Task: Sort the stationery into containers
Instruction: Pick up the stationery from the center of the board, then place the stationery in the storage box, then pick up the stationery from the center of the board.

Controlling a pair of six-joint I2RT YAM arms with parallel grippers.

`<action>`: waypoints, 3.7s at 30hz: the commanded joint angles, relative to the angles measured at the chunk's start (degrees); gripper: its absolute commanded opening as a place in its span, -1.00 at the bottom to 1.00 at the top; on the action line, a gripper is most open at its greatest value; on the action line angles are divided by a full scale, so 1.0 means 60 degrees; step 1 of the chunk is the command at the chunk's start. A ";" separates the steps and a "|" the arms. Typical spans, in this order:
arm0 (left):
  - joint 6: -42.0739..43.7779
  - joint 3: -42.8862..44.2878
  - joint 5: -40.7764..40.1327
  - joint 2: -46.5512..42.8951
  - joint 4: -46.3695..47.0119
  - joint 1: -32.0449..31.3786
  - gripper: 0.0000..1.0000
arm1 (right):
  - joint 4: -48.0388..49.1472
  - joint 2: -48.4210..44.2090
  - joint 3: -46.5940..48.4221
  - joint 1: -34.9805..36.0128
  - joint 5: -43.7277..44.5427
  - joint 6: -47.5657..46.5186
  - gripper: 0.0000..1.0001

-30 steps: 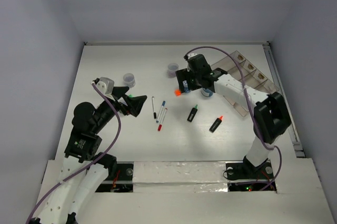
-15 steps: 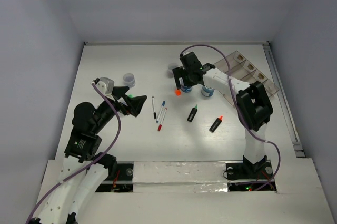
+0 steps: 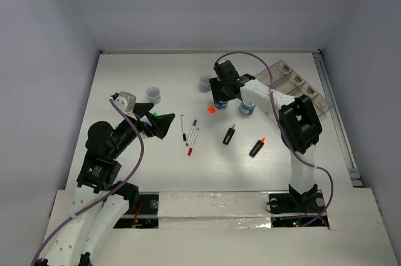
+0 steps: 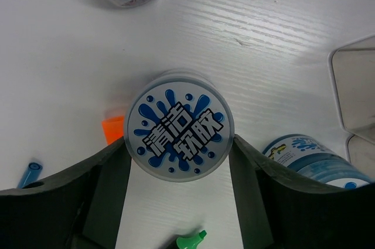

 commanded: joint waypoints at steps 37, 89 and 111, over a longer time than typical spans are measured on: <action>0.0126 0.0120 0.0211 0.0272 0.0319 -0.0202 0.98 | 0.1080 -0.1688 0.1307 -0.4787 0.0145 -0.0507 -0.15; 0.0140 0.0120 0.0240 0.0214 0.0319 -0.0114 0.98 | 0.2235 -0.3631 -0.2186 -0.3167 -0.1247 0.0341 1.00; 0.0096 0.0106 0.0386 0.0067 0.0348 -0.0202 0.98 | 0.2382 -0.4223 -0.5151 -0.1873 -0.1335 0.1295 0.99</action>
